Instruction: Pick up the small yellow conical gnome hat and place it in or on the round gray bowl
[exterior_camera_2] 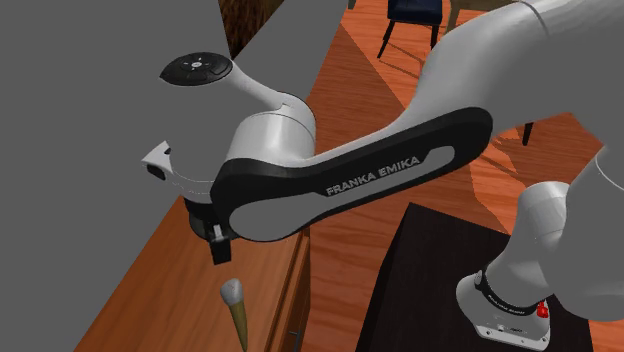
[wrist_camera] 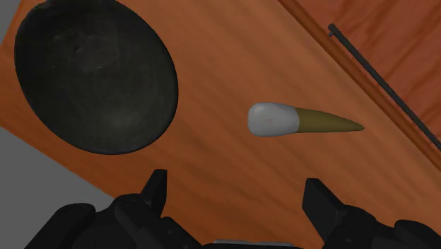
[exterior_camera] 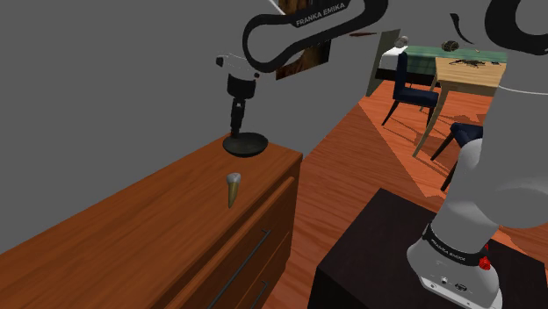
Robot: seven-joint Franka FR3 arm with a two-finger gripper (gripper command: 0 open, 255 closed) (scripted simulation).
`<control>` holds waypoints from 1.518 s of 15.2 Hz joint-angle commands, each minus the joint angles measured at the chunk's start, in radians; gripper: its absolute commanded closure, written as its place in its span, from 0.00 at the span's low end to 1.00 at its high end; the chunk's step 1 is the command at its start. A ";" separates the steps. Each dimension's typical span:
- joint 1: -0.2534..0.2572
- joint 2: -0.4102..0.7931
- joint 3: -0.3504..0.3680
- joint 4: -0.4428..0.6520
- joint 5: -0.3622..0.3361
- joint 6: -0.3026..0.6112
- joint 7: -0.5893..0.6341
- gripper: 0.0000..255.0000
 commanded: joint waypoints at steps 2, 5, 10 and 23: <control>0.005 0.025 0.004 -0.009 -0.003 0.036 -0.002 0.00; 0.006 0.046 0.004 -0.022 -0.006 0.069 0.000 0.00; 0.007 0.057 0.004 -0.028 -0.007 0.087 0.001 0.00; 0.007 0.057 0.004 -0.028 -0.007 0.087 0.000 1.00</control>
